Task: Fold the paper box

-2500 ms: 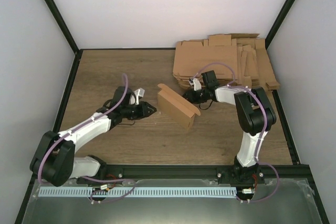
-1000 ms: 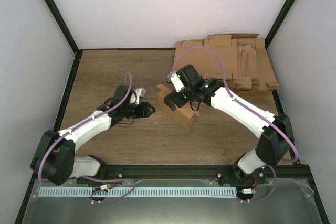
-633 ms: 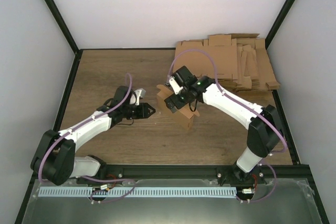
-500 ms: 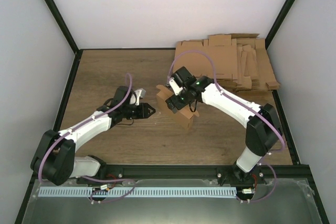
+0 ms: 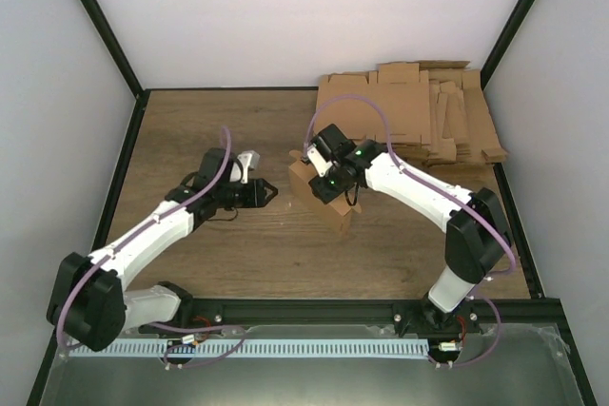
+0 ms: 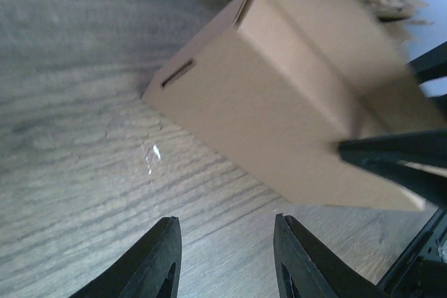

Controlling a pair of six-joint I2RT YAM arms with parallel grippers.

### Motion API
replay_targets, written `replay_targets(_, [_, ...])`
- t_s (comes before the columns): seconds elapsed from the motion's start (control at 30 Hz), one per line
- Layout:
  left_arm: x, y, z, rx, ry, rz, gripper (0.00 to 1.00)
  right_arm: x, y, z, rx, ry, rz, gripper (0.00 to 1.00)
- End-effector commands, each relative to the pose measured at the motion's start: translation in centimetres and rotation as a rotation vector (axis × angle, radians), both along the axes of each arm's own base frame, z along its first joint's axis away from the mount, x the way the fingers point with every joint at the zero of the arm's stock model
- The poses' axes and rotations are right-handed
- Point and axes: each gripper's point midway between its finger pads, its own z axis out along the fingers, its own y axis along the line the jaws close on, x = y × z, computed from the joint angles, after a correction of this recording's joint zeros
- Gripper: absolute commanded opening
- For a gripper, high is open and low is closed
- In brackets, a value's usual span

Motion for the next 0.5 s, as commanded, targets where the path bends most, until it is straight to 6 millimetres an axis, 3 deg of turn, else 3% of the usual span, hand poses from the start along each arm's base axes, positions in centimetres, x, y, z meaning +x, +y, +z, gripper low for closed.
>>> replay_targets(0.0, [0.9, 1.2, 3.8, 0.044, -0.096, 0.043, 0.40, -0.4, 0.5, 2.0, 0.044, -0.024, 0.043, 0.46])
replay_targets(0.27, [3.2, 6.7, 11.6, 0.149, -0.283, 0.221, 0.49, -0.9, 1.9, 4.1, 0.097, -0.042, 0.147, 0.42])
replay_targets(0.47, [4.2, 7.8, 13.0, 0.183, -0.306, 0.257, 0.52, -2.2, 4.7, 5.1, 0.122, -0.069, 0.310, 0.34])
